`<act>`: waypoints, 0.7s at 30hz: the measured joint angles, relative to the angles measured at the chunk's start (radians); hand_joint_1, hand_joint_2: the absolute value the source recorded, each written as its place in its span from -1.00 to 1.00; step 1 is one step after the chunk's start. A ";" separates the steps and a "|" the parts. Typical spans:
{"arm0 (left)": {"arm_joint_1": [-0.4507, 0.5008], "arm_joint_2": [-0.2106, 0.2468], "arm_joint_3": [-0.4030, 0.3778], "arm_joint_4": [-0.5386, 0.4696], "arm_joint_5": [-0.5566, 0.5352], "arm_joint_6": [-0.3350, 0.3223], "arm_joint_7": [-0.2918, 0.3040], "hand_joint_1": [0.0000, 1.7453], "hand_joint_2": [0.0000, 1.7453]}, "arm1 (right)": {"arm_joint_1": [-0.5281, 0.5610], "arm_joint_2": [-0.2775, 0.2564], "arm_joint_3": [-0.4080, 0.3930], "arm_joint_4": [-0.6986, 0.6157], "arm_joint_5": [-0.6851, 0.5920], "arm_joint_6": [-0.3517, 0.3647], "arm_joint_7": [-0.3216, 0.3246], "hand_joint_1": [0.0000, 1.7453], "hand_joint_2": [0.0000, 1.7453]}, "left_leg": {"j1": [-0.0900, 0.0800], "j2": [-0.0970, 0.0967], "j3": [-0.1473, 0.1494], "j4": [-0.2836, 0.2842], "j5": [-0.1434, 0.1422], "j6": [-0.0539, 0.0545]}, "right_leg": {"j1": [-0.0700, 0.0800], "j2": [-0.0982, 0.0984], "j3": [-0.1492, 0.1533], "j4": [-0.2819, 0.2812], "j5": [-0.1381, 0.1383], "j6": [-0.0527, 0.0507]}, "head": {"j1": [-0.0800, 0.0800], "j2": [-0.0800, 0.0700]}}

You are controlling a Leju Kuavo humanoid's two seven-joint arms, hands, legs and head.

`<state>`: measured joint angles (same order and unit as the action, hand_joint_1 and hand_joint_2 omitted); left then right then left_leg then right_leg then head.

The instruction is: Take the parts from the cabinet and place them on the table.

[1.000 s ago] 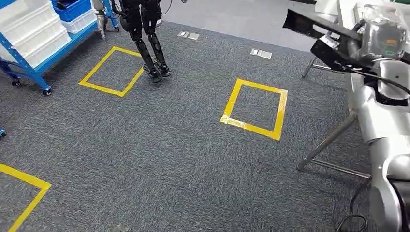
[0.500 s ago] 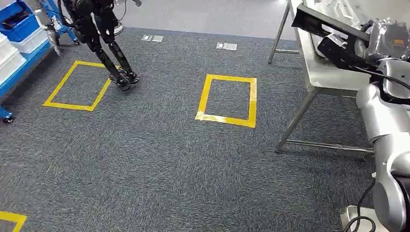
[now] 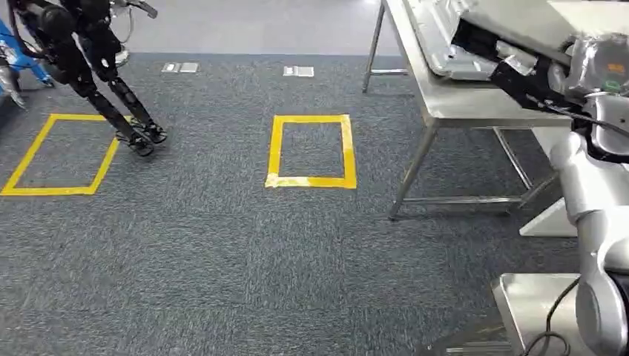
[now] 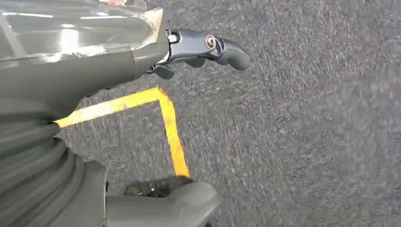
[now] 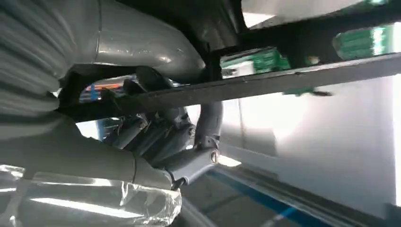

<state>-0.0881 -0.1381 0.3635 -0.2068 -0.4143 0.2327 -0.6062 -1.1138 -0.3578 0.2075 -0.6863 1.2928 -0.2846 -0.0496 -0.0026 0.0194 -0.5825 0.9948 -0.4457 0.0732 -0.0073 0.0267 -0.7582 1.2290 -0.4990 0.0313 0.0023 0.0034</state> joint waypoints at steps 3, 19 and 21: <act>0.000 0.000 0.000 0.000 0.000 0.000 0.014 -1.00 1.00 | 0.010 0.003 0.000 0.009 0.002 -0.001 0.000 0.90 1.00 | -0.004 0.042 -0.005 0.000 -0.001 0.000 | -0.008 -0.016 -0.025 0.069 -0.015 0.015 | 0.002 0.000; 0.004 0.005 0.014 0.003 0.000 -0.021 0.027 -1.00 1.00 | -0.002 0.006 -0.025 0.039 -0.004 -0.039 0.051 0.90 1.00 | 0.010 -0.023 -0.144 0.300 -0.131 -0.054 | -0.013 0.038 0.147 -0.236 0.085 -0.027 | -0.006 0.000; 0.004 0.007 0.019 0.003 0.000 -0.021 0.030 -1.00 1.00 | 0.000 -0.001 -0.037 0.044 -0.011 -0.051 0.059 0.90 1.00 | 0.020 -0.047 -0.060 0.123 -0.033 -0.053 | -0.015 0.068 0.147 -0.230 0.085 -0.026 | -0.006 0.000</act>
<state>-0.0842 -0.1308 0.3826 -0.2037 -0.4143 0.2121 -0.5760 -1.1143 -0.3590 0.1701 -0.6420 1.2817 -0.3353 0.0095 0.0178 -0.0278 -0.6427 1.1179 -0.4789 0.0199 -0.0223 0.0949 -0.6112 0.9988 -0.4138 0.0056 -0.0034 0.0034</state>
